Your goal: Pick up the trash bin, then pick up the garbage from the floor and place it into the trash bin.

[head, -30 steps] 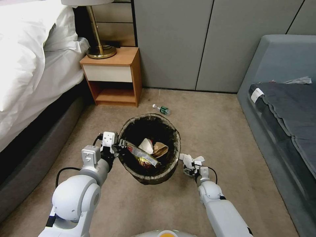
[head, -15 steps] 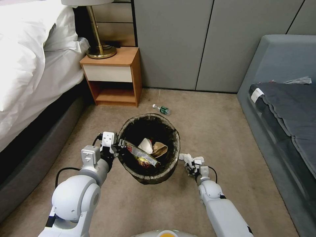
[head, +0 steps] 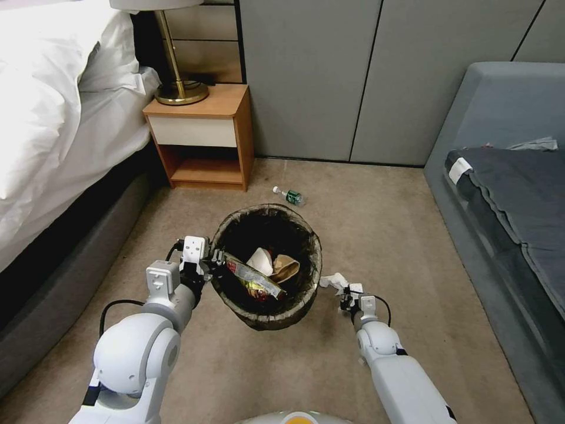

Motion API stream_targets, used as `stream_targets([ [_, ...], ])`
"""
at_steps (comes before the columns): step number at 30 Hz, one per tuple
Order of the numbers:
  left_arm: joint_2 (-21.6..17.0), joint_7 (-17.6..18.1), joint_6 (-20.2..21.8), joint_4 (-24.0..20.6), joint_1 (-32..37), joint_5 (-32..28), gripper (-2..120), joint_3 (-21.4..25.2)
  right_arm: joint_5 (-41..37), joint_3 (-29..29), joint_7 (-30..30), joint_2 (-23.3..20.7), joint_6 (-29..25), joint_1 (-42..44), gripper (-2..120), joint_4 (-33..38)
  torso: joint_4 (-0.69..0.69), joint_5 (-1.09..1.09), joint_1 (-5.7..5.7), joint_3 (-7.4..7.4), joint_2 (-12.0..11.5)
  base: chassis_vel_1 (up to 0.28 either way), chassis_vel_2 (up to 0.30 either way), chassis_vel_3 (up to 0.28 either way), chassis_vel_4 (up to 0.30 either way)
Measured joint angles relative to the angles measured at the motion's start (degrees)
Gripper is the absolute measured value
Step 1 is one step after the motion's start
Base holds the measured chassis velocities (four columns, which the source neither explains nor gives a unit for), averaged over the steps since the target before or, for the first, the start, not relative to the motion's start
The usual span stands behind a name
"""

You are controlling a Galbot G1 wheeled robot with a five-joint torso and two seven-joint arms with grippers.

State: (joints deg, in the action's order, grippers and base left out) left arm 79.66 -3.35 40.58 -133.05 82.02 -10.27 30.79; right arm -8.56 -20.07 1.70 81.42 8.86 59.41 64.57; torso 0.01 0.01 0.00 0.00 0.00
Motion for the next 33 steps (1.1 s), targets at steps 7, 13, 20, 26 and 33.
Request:
stream_targets([
  [7, 0.4, 0.0, -0.1, 0.0, -0.1, 0.0, 2, -0.1, -3.5, -0.6, -1.0, -4.8, 1.7, 3.5, 0, 13.7, 0.00, -0.02, 0.00, 0.00, 0.0, 0.000, 0.000, 0.000, 0.000],
  [13, 0.5, 0.0, -0.1, -0.2, -0.2, 0.1, 2, -0.4, -6.2, -1.9, -0.2, -7.8, 3.6, 6.2, 0, 27.4, -0.02, -0.01, 0.00, 0.00, 0.0, 0.000, 0.000, 0.000, 0.000],
  [20, 0.3, 0.0, -0.1, -0.6, 0.2, 0.1, 2, -0.3, -11.2, -2.1, 2.2, -9.9, 8.5, 6.7, 0, 45.4, -0.01, -0.01, 0.01, 0.00, 0.0, 0.000, 0.000, 0.000, 0.000],
  [26, 0.3, 0.0, -0.1, -0.7, 0.3, 0.3, 2, -0.5, -17.2, 1.1, 3.7, -11.5, 13.3, 5.1, 0, 59.1, 0.00, -0.02, 0.00, 0.00, 0.0, 0.000, 0.000, 0.000, 0.000],
  [33, 0.2, 0.0, -0.1, -0.8, 0.2, 0.4, 2, -0.9, -19.5, 3.2, -2.3, -13.3, 15.6, 4.9, 0, 66.7, -0.01, -0.01, 0.00, 0.00, 0.0, 0.000, 0.000, 0.000, 0.000],
])
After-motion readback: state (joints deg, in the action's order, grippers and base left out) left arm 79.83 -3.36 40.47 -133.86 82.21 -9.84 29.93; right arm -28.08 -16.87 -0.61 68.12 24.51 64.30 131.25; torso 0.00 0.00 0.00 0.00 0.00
